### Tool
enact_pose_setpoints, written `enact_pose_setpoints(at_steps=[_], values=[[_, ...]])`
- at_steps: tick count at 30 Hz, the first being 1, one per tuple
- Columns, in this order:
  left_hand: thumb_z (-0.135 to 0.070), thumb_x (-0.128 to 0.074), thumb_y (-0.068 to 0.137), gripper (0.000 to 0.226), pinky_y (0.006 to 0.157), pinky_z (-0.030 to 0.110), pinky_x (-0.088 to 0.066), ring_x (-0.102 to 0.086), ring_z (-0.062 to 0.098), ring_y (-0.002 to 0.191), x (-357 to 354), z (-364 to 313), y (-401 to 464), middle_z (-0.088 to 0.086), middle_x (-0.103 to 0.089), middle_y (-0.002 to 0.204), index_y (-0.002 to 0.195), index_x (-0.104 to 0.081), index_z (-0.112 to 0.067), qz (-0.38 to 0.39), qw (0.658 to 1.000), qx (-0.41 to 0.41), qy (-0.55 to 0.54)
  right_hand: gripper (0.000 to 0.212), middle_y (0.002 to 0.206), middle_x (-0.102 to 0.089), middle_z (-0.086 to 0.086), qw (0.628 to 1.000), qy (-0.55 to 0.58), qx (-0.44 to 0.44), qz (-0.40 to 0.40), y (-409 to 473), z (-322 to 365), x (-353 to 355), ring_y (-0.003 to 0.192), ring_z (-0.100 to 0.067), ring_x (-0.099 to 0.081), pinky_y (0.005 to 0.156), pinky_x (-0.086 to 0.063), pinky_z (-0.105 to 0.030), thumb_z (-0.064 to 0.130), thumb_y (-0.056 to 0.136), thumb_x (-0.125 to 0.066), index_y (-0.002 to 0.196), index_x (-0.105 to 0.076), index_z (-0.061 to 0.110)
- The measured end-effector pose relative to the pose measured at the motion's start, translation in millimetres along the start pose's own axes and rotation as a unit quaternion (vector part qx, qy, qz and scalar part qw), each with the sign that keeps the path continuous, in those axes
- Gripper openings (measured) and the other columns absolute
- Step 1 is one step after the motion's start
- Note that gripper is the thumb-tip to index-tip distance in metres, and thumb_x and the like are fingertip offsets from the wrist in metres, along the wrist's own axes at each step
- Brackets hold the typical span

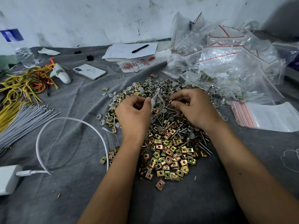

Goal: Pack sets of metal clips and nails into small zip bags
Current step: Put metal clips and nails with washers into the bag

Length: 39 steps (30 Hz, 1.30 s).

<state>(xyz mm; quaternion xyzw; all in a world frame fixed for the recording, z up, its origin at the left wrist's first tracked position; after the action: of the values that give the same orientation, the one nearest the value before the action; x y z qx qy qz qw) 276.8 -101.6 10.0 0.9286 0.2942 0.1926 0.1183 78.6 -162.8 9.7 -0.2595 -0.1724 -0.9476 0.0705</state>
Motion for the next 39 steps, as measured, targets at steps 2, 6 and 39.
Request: enact_pose_setpoints(at_steps=[2, 6, 39], values=[[-0.023, -0.076, 0.093, 0.018, 0.053, 0.009, -0.039, -0.055, -0.003, 0.053, 0.0, 0.5, 0.0, -0.013, -0.066, 0.064, 0.075, -0.073, -0.027, 0.000, 1.000, 0.001, -0.001, 0.016, 0.084, -0.074, 0.005, 1.000, -0.001, 0.000, -0.019, -0.7, -0.9, 6.2, 0.060, -0.005, -0.068, 0.058, -0.053, -0.015, 0.018, 0.082, -0.085, 0.092, -0.073, 0.021], [-0.023, -0.076, 0.093, 0.018, 0.052, 0.009, -0.038, -0.055, -0.002, 0.053, -2.0, 0.4, -0.9, -0.012, -0.067, 0.065, 0.075, -0.074, -0.026, 0.002, 1.000, -0.002, -0.003, 0.026, 0.081, -0.071, 0.013, 0.998, -0.048, 0.013, -0.027, 0.0, -0.6, 14.8, 0.077, 0.003, -0.066, 0.063, -0.045, -0.002, 0.024, 0.076, -0.090, 0.094, -0.071, 0.025], [-0.023, -0.076, 0.092, 0.025, 0.050, 0.010, -0.038, -0.056, -0.002, 0.053, -8.8, -1.0, -1.8, -0.013, -0.066, 0.063, 0.070, -0.070, -0.034, 0.015, 1.000, -0.018, 0.002, 0.015, 0.093, -0.077, 0.007, 0.995, -0.007, 0.086, 0.043, -6.0, 22.8, 12.8, 0.088, -0.008, -0.073, 0.086, -0.061, -0.036, 0.008, 0.089, -0.077, 0.099, -0.080, 0.018]])
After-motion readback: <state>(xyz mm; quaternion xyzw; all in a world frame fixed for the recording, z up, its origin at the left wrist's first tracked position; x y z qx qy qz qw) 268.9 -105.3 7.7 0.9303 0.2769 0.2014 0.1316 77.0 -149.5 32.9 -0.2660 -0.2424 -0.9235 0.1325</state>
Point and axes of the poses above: each hand's wrist, its own y-axis towards the middle knuckle, its own x-axis out of the back of the hand, z = x × y, the point moved 8 cm from there along y, towards the middle knuckle
